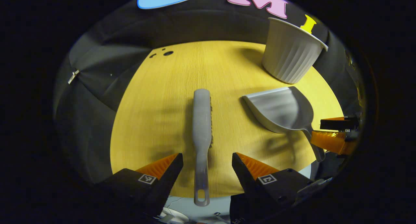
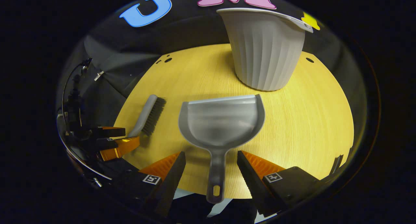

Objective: Pick up the small broom and dustpan from the desktop, sweep the trash into the dustpan with the broom, and then empty the trash into the garbage bin.

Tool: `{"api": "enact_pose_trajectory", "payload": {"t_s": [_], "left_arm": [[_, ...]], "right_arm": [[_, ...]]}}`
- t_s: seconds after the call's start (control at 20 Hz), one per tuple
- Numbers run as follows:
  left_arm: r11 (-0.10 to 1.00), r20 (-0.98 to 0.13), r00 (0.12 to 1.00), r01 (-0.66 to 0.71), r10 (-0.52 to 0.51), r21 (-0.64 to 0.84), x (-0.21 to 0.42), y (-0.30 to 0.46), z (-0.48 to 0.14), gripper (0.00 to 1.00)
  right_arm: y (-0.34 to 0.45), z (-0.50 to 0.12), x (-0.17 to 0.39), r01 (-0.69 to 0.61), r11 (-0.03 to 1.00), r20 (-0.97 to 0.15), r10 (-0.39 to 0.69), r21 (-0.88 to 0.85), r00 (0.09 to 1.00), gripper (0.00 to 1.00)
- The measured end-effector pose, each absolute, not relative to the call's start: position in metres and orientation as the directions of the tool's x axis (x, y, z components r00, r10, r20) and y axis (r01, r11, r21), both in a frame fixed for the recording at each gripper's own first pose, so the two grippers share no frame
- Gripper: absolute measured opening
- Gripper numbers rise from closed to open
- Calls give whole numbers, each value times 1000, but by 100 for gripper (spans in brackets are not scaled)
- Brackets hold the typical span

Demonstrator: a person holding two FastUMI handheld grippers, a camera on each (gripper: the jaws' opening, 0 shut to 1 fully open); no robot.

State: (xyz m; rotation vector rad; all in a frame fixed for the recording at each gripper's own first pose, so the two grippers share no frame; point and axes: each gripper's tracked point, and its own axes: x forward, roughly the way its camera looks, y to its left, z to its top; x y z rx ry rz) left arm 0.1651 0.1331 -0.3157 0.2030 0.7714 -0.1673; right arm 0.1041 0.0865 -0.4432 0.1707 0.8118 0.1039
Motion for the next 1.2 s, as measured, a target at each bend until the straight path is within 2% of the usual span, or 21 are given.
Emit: {"api": "enact_pose_trajectory", "payload": {"t_s": [0.2,0.45,0.55,0.75,0.9,1.2], "left_arm": [[972,-593,792,225,-147,61,140,113,-263,98],[970,-272,949,199,-157,137,125,102,-172,98],[971,-140,975,193,-173,143,117,92,-140,98],[974,43,980,189,-196,127,101,80,-91,98],[974,109,975,181,-196,136,92,77,-67,98],[967,86,969,222,-234,127,94,59,-64,98]], "right_arm": [[81,-391,96,-39,987,-615,129,158,778,99],[78,-318,93,-39,994,-368,73,99,927,99],[77,-289,88,-40,996,-272,59,76,961,99],[60,-230,76,19,999,-52,-16,40,999,98],[49,-212,72,61,998,20,-62,32,998,98],[54,-223,72,53,998,-14,-53,44,999,99]]}}
